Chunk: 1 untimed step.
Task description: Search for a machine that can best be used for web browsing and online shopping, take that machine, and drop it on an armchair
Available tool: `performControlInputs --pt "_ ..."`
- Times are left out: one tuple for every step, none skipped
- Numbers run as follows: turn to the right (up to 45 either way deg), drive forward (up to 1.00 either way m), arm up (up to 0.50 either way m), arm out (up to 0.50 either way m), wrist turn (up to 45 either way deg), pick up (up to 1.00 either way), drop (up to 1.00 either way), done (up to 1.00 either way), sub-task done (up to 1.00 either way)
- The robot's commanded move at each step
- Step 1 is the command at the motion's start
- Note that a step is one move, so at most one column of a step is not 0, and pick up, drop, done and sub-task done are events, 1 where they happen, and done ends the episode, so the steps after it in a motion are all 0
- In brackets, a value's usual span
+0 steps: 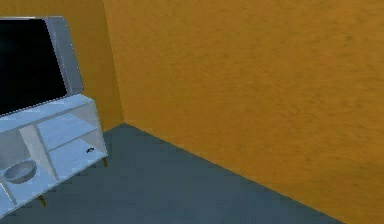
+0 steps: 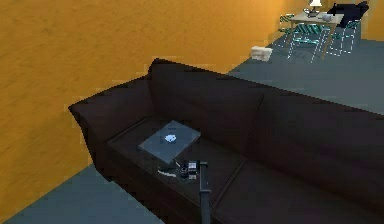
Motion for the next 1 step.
performControlInputs --pt "0.0 0.00 0.50 0.00 0.0 0.00 0.00 0.00 0.00"
